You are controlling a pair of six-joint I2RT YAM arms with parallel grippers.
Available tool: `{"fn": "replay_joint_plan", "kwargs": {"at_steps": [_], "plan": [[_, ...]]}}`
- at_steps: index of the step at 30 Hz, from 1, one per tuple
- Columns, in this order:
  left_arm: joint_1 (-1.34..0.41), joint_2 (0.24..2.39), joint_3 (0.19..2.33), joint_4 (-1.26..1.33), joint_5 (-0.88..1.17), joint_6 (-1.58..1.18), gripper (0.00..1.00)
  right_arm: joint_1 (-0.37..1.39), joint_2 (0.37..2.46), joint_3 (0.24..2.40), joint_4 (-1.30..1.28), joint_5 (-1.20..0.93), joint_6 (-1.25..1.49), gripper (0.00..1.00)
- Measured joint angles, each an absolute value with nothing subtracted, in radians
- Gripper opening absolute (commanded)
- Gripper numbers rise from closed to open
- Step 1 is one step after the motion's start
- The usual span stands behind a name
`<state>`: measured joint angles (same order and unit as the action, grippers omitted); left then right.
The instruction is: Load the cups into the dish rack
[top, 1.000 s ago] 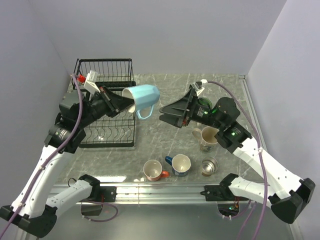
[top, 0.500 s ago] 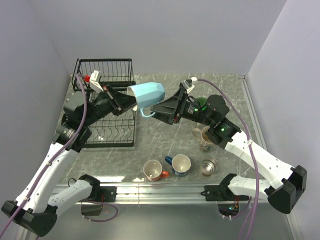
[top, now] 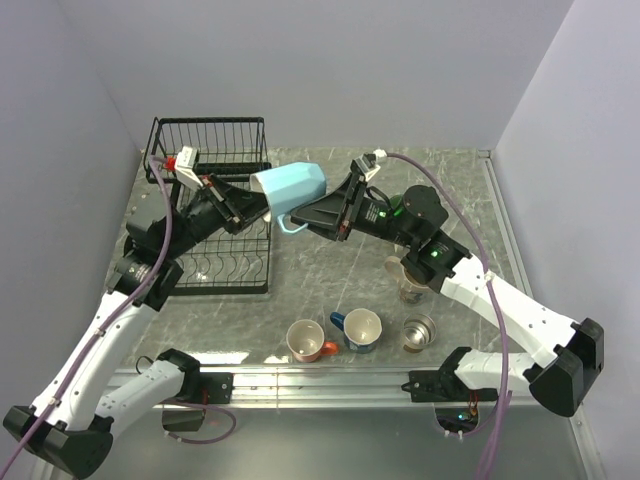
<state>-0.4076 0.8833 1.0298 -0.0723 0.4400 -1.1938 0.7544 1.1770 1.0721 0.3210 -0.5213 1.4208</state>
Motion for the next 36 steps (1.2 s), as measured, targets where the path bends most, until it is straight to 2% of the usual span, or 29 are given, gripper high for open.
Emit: {"fn": "replay_joint_plan", "kwargs": {"at_steps": [1, 4, 9, 11, 13, 14, 16, 17, 19, 20, 21, 23, 28, 31, 36], "plan": [[-0.407, 0.881, 1.026, -0.067, 0.436, -1.201, 0.00, 0.756, 1.181, 1.074, 0.322, -0.521, 1.422, 0.18], [-0.406, 0.866, 1.019, -0.052, 0.419, -1.196, 0.00, 0.764, 1.188, 1.078, 0.322, -0.518, 1.443, 0.00], [-0.407, 0.842, 1.018, -0.075, 0.402, -1.185, 0.01, 0.772, 1.189, 1.082, 0.319, -0.515, 1.438, 0.00], [-0.407, 0.839, 1.026, -0.109, 0.392, -1.167, 0.07, 0.775, 1.189, 1.082, 0.305, -0.513, 1.431, 0.00], [-0.409, 0.843, 1.055, -0.170, 0.375, -1.136, 0.16, 0.777, 1.189, 1.094, 0.262, -0.511, 1.417, 0.00], [-0.411, 0.846, 1.074, -0.206, 0.366, -1.116, 0.30, 0.779, 1.190, 1.106, 0.235, -0.512, 1.404, 0.00], [-0.415, 0.851, 1.119, -0.286, 0.339, -1.073, 0.41, 0.782, 1.192, 1.136, 0.190, -0.508, 1.371, 0.00], [-0.414, 0.850, 1.138, -0.321, 0.321, -1.052, 0.53, 0.782, 1.192, 1.160, 0.154, -0.501, 1.347, 0.00], [-0.412, 0.843, 1.176, -0.381, 0.286, -1.011, 0.61, 0.778, 1.199, 1.204, 0.107, -0.483, 1.316, 0.00], [-0.412, 0.839, 1.193, -0.409, 0.270, -0.995, 0.68, 0.775, 1.206, 1.234, 0.080, -0.472, 1.299, 0.00], [-0.412, 0.833, 1.207, -0.430, 0.253, -0.978, 0.71, 0.773, 1.217, 1.265, 0.058, -0.464, 1.283, 0.00], [-0.412, 0.820, 1.237, -0.487, 0.223, -0.945, 0.77, 0.766, 1.249, 1.343, 0.009, -0.455, 1.250, 0.00], [-0.412, 0.793, 1.308, -0.639, 0.128, -0.874, 0.83, 0.752, 1.362, 1.558, -0.107, -0.445, 1.174, 0.00], [-0.412, 0.778, 1.356, -0.760, 0.050, -0.843, 0.99, 0.746, 1.469, 1.764, -0.253, -0.398, 1.106, 0.00], [-0.412, 0.740, 1.409, -0.982, -0.093, -0.825, 0.99, 0.757, 1.721, 2.227, -0.548, -0.215, 0.985, 0.00]]}}
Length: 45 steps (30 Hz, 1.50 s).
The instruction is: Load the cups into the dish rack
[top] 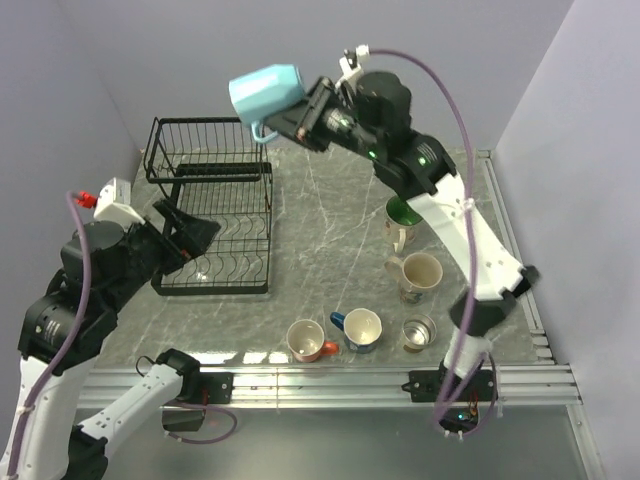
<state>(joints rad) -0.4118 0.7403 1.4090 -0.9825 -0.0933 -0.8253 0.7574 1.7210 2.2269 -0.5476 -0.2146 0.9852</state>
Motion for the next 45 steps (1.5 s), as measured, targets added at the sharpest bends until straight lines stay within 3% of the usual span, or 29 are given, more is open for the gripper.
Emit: {"fn": "replay_joint_plan", "kwargs": {"at_steps": [4, 12, 28, 45], "plan": [[-0.412, 0.718, 1.409, -1.118, -0.153, -0.824, 0.99, 0.786, 1.915, 2.532, -0.680, -0.020, 0.910, 0.00], [-0.412, 0.701, 1.409, -1.263, -0.163, -0.818, 0.99, 0.902, 2.067, 2.531, -0.701, 0.305, 0.750, 0.00], [-0.412, 0.920, 1.622, -1.336, -0.235, -0.718, 0.96, 0.922, 2.206, 2.502, -0.536, 0.468, 0.660, 0.00], [-0.412, 0.818, 1.557, -1.356, -0.215, -0.789, 0.93, 0.928, 2.359, 2.526, -0.402, 0.603, 0.527, 0.00]]}}
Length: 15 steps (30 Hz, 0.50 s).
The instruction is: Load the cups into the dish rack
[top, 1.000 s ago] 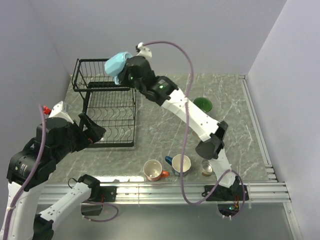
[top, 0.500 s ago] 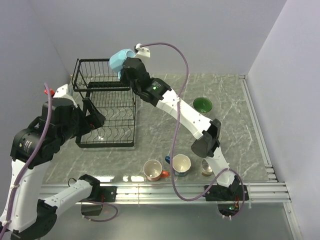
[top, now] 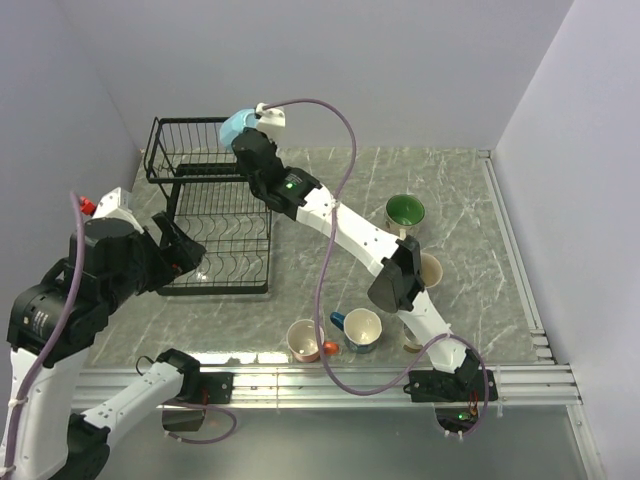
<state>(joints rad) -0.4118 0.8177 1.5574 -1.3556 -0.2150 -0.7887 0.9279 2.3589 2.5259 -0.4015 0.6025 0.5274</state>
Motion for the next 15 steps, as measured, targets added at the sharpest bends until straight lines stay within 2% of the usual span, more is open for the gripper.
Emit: {"fn": "replay_joint_plan", "kwargs": {"at_steps": [15], "plan": [[-0.412, 0.796, 1.432, -1.348, -0.207, -0.818, 0.94, 0.964, 2.363, 2.529, -0.419, 0.703, 0.473, 0.00]]}}
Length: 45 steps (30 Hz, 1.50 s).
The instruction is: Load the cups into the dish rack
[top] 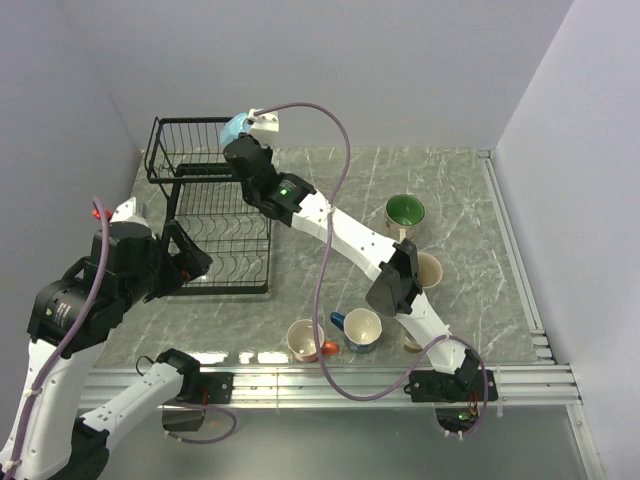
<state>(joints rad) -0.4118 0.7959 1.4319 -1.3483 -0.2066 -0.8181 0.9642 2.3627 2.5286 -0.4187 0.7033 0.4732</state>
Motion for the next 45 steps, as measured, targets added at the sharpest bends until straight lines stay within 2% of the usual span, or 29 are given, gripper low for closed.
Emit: {"fn": "replay_joint_plan", "kwargs": {"at_steps": [15, 16, 20, 23, 30, 34, 42, 45], "plan": [[-0.412, 0.768, 1.370, -1.328, -0.157, -0.812, 0.95, 0.978, 2.415, 2.593, -0.434, 0.756, 0.428, 0.00], [-0.412, 0.765, 1.365, -1.328, -0.152, -0.809, 0.95, 0.978, 2.416, 2.593, -0.432, 0.755, 0.425, 0.01], [-0.412, 0.758, 1.354, -1.325, -0.131, -0.805, 0.96, 0.978, 2.439, 2.609, -0.409, 0.756, 0.389, 0.22], [-0.412, 0.750, 1.348, -1.324, -0.120, -0.803, 0.96, 0.978, 2.459, 2.618, -0.392, 0.759, 0.337, 0.31], [-0.412, 0.715, 1.312, -1.323, -0.109, -0.797, 0.97, 0.976, 2.482, 2.616, -0.359, 0.751, 0.286, 0.33], [-0.412, 0.715, 1.312, -1.324, -0.109, -0.788, 0.97, 0.976, 2.485, 2.614, -0.353, 0.757, 0.279, 0.42], [-0.412, 0.708, 1.312, -1.325, -0.109, -0.770, 0.98, 0.978, 2.487, 2.612, -0.344, 0.759, 0.271, 0.40], [-0.412, 0.708, 1.312, -1.325, -0.109, -0.767, 0.98, 0.978, 2.487, 2.605, -0.339, 0.760, 0.282, 0.45]]}}
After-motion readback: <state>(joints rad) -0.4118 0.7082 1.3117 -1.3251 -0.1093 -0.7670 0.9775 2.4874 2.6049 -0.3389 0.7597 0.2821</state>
